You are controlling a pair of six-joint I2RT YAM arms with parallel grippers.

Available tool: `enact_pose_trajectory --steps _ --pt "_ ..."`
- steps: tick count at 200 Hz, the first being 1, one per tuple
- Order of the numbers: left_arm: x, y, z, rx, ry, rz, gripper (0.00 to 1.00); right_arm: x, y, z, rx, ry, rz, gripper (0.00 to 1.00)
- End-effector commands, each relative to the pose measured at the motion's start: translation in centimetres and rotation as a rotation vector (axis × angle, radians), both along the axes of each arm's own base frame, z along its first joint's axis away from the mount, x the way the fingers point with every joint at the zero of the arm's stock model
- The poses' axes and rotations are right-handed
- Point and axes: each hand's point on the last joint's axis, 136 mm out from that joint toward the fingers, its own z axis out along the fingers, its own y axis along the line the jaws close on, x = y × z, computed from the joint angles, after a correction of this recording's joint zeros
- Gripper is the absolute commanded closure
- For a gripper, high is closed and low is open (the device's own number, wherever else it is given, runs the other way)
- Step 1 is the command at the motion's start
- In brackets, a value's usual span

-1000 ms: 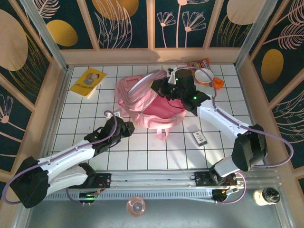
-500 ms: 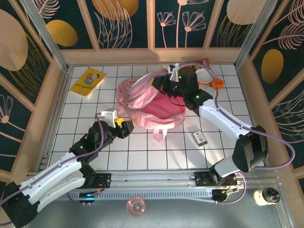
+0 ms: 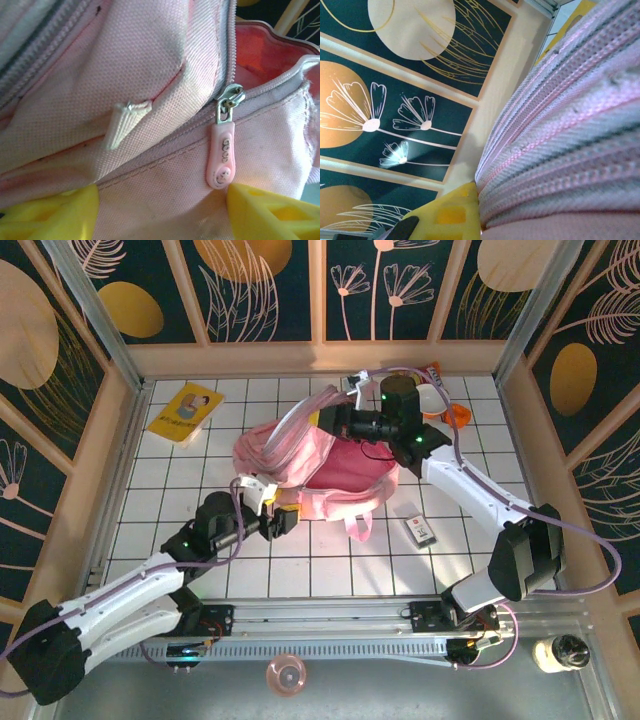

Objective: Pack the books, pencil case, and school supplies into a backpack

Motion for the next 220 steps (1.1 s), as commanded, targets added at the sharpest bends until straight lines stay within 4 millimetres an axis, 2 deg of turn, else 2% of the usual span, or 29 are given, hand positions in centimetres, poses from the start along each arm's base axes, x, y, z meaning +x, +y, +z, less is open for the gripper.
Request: enact_pose_trajectory --steps 1,30,47,68,88,128,144,157,183,199,220 --pt "-1.1 -2.0 2.8 -0.119 -0.057 -0.125 0.31 -0.2 -0.2 5.7 0.088 -0.213 -0.012 1.00" --pt "-2.4 -3.3 3.3 -0.144 -0.048 -0.243 0.25 1.0 -1.0 4.8 0.056 -0.198 -0.107 1.00" --pt "-2.1 -3.1 3.6 -0.161 -0.049 -0.215 0.27 1.1 -1.2 4.6 0.050 -0.197 -0.128 1.00" --pt "-0.7 -2.4 3.7 -0.159 -0.061 -0.126 0.37 0.9 -1.0 4.6 0.050 -0.200 -0.123 1.00" --pt "0.4 -1.9 3.9 -0.168 -0.063 -0.057 0.50 0.8 -0.8 4.4 0.040 -0.197 -0.127 1.00" --pt "1.1 -2.5 3.7 -0.178 -0.039 -0.052 0.60 0.3 -0.2 4.1 0.035 -0.192 -0.135 1.00" --pt "1.5 -2.4 3.6 -0.181 -0.028 -0.026 0.75 0.4 -0.2 3.9 0.026 -0.188 -0.142 1.00" --pt "2.1 -1.7 3.2 -0.169 -0.023 0.027 0.87 0.4 -0.5 3.8 0.017 -0.188 -0.146 1.00" --pt "2.3 -0.6 2.2 -0.116 -0.016 0.080 1.00 0.6 -1.3 4.6 0.012 -0.206 -0.150 1.00" --pt "3.0 1.0 0.8 -0.061 0.013 0.177 1.00 0.7 -1.8 5.3 0.018 -0.222 -0.138 1.00" --pt "3.9 3.6 -1.4 0.009 0.052 0.310 1.00 -0.3 -1.5 6.9 0.035 -0.250 -0.079 1.00"
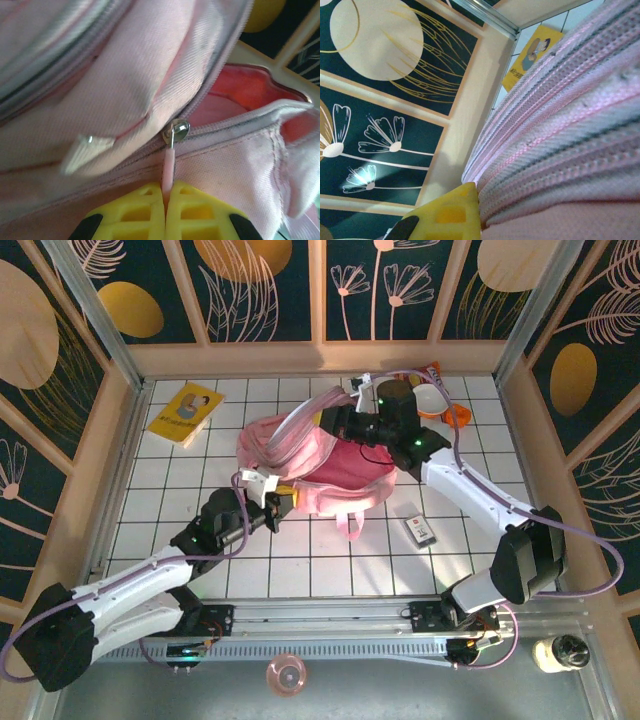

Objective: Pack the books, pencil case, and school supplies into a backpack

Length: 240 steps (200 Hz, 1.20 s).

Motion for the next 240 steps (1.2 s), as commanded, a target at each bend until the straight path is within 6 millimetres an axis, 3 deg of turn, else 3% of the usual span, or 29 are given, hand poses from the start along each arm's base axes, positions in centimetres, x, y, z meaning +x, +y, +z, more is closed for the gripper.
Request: enact_pose_trajectory --steps 1,30,57,90,107,119,141,171,194,220,240 --pt "1.8 3.6 -1.9 0.080 0.041 0.203 1.00 -2.0 -0.4 8.6 0.101 -0.243 0.078 1.00" --pt "3.1 6.9 -4.8 0.121 0.151 0.314 1.00 -1.7 -2.1 11.4 0.106 -0.305 0.096 1.00" --pt "5.2 10.1 -6.1 0.177 0.204 0.442 1.00 -2.3 -2.7 13.8 0.135 -0.345 0.150 1.00" --pt "8.9 12.9 -7.2 0.197 0.241 0.558 1.00 -2.7 -2.3 14.7 0.187 -0.339 0.189 1.00" --pt "10.8 14.0 -7.3 0.198 0.255 0.610 1.00 -2.1 -2.1 13.9 0.184 -0.322 0.169 1.00" --pt "11.8 13.8 -6.4 0.194 0.237 0.608 0.99 -1.4 -2.0 13.0 0.172 -0.310 0.143 1.00" --pt "12.5 13.6 -3.1 0.180 0.162 0.605 0.68 0.2 -1.2 11.2 0.157 -0.296 0.089 1.00" --pt "12.3 15.7 2.4 0.202 0.028 0.690 0.43 1.7 0.6 8.6 0.176 -0.276 0.034 1.00" --pt "12.4 16.7 5.3 0.200 -0.019 0.738 0.40 2.9 2.1 6.3 0.216 -0.232 -0.025 1.00" --pt "13.3 17.2 5.6 0.167 0.044 0.722 0.38 3.9 3.2 3.0 0.196 -0.149 -0.090 1.00" --pt "14.5 18.3 4.7 0.161 0.101 0.711 0.37 3.4 3.0 0.3 0.135 -0.068 -0.127 0.80"
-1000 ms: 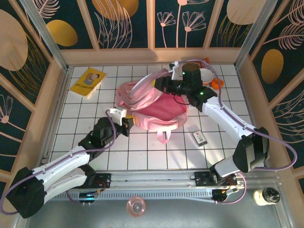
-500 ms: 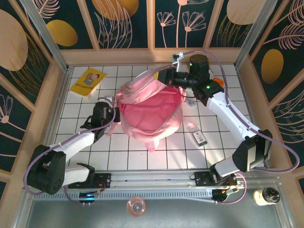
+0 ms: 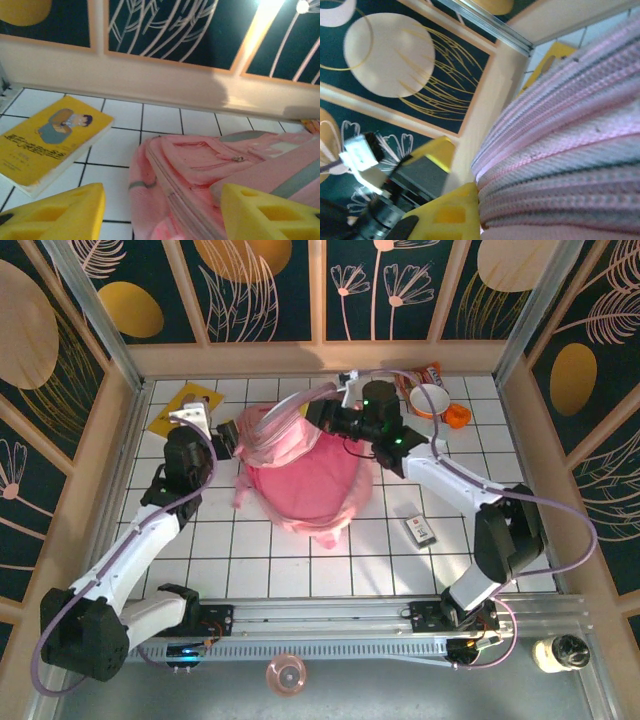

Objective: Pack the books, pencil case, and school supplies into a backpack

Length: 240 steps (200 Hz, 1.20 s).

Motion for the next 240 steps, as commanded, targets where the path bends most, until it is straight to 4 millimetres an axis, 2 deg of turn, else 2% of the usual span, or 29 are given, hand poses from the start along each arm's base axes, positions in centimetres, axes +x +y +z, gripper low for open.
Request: enact_pose_trajectory --steps 1,17,34,38,40,53,82,90,100,123,145,147,151,169,183,194,213,240 --pt "0.9 1.2 -2.4 -0.013 0.118 -0.012 0.37 0.5 -0.6 1.7 0.042 -0.045 -0.103 0.79" --pt "2.1 2.4 -2.9 -0.040 0.153 -0.018 0.34 -0.6 -1.3 -0.8 -0.055 0.034 -0.143 0.65" --pt "3.8 3.9 -4.0 -0.060 0.218 -0.027 0.30 -2.5 -2.5 -3.3 -0.137 0.125 -0.166 0.57" --pt "4.2 4.3 -4.7 -0.059 0.244 -0.025 0.29 -3.0 -2.8 -3.9 -0.155 0.149 -0.171 0.56" --pt "4.6 4.4 -4.2 -0.058 0.238 -0.027 0.29 -3.2 -3.0 -4.1 -0.164 0.158 -0.175 0.56" --pt "6.3 5.8 -5.0 -0.063 0.283 -0.015 0.29 -4.4 -4.3 -5.7 -0.217 0.218 -0.197 0.53" --pt "10.3 9.9 -7.7 -0.074 0.366 0.050 0.27 -7.0 -6.9 -9.6 -0.364 0.358 -0.191 0.47" --pt "11.3 10.9 -8.3 -0.085 0.381 0.059 0.29 -7.7 -7.4 -10.7 -0.407 0.394 -0.177 0.46" --pt "13.0 12.1 -10.0 -0.087 0.414 0.078 0.32 -8.4 -8.0 -11.7 -0.457 0.426 -0.170 0.46" --pt "16.1 14.9 -12.6 -0.059 0.457 0.149 0.39 -9.9 -9.4 -12.9 -0.529 0.473 -0.169 0.45" --pt "18.4 17.0 -15.7 -0.025 0.518 0.234 0.43 -11.1 -10.5 -12.9 -0.570 0.509 -0.154 0.45" --pt "18.7 17.2 -15.3 -0.024 0.509 0.238 0.43 -11.3 -10.5 -12.9 -0.575 0.509 -0.149 0.45" --pt "19.0 17.3 -16.4 -0.024 0.531 0.241 0.44 -11.4 -10.6 -12.7 -0.578 0.509 -0.145 0.45" --pt "20.4 18.0 -17.9 -0.017 0.561 0.262 0.47 -11.2 -9.9 -9.8 -0.559 0.395 -0.136 0.47" --pt "21.2 18.4 -19.2 -0.001 0.592 0.275 0.48 -10.5 -8.4 -6.8 -0.467 0.297 -0.109 0.47" --pt "21.4 18.8 -20.3 0.015 0.637 0.281 0.50 -9.7 -7.2 -5.3 -0.411 0.237 -0.093 0.47" --pt "20.7 18.9 -22.3 0.041 0.738 0.269 0.55 -8.1 -4.6 -4.1 -0.359 0.158 -0.054 0.47" --pt "18.7 18.4 -24.1 0.073 0.827 0.229 0.61 -6.1 0.7 -3.6 -0.330 0.057 0.028 0.48"
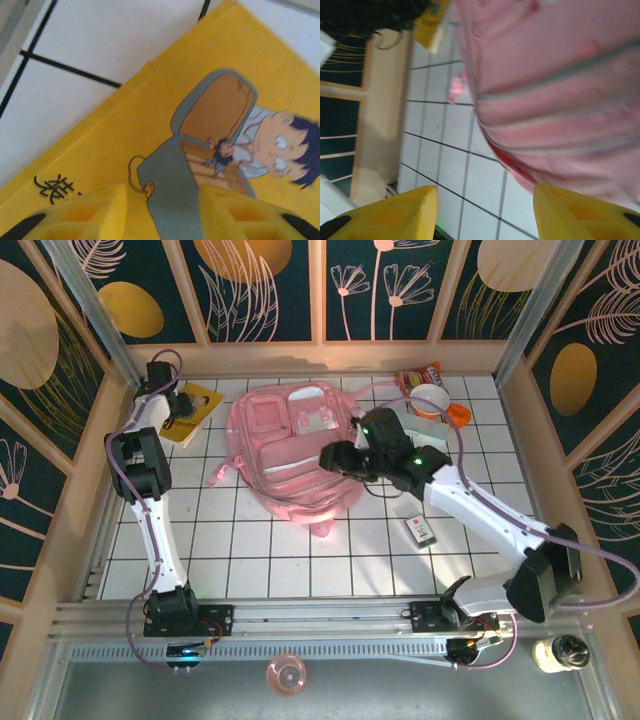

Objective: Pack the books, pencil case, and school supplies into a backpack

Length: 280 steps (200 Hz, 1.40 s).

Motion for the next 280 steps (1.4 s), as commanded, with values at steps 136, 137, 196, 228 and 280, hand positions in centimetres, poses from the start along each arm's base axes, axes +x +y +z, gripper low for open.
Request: enact_pose_trajectory --steps 136,137,196,228,280 --pt "-18.6 -3.9 -3.8 -0.060 0.270 -0.045 0.72 9.6 19.1 -18.5 -0.081 0.052 0.280 0.52" --pt "-18.7 -3.9 -3.7 -0.063 0.268 -0.044 0.72 9.7 18.9 -18.6 -0.083 0.055 0.275 0.52" --pt "-23.9 -10.6 -1.7 -0.196 0.193 -0.098 0.72 11.6 11.1 -19.0 -0.059 0.097 0.155 0.52" --pt "-23.5 -10.8 3.3 -0.201 0.068 -0.093 0.55 10.8 12.3 -13.0 -0.010 -0.002 0.191 0.52" --pt "-23.0 -4.6 3.7 -0.124 0.067 0.001 0.35 6.8 17.1 -5.8 0.144 -0.037 0.225 0.52"
